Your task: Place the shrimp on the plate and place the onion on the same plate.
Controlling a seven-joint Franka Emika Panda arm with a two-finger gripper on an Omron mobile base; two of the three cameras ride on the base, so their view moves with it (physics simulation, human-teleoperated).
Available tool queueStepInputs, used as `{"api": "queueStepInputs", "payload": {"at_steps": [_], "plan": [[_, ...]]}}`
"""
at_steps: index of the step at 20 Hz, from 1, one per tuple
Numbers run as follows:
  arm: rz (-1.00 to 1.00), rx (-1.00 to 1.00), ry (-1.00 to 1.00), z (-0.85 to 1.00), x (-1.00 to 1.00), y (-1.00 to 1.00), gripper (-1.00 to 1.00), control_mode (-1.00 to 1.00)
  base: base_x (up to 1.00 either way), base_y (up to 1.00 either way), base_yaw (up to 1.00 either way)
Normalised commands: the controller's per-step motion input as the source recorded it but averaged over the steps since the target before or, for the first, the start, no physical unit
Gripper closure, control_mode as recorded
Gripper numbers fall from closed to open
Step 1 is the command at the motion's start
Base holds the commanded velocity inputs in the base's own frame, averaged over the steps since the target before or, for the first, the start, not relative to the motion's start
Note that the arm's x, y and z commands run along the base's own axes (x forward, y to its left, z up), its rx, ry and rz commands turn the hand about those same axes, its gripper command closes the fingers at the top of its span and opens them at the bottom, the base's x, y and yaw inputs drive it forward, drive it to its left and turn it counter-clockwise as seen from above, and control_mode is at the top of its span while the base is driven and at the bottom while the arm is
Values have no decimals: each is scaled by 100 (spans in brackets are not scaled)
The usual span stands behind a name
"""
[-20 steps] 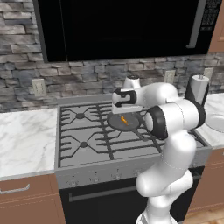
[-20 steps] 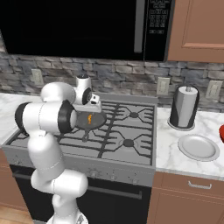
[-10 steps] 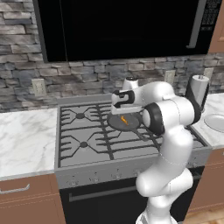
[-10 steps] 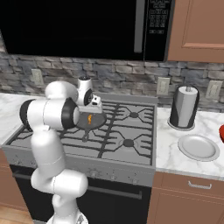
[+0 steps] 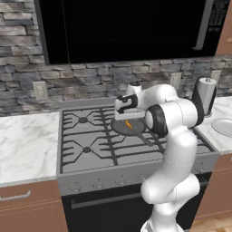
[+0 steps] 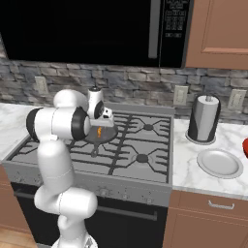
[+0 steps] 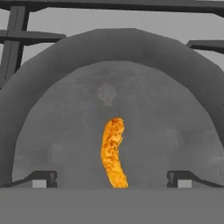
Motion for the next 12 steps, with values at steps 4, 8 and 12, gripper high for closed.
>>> {"api": "queueStepInputs", "payload": {"at_steps": [4, 8, 12], "plan": [[0, 0, 0, -19, 9, 0, -100, -100, 0, 0, 0], [0, 0, 0, -13, 5, 0, -100, -100, 0, 0, 0], [0, 0, 0, -10, 6, 0, -100, -100, 0, 0, 0]]}}
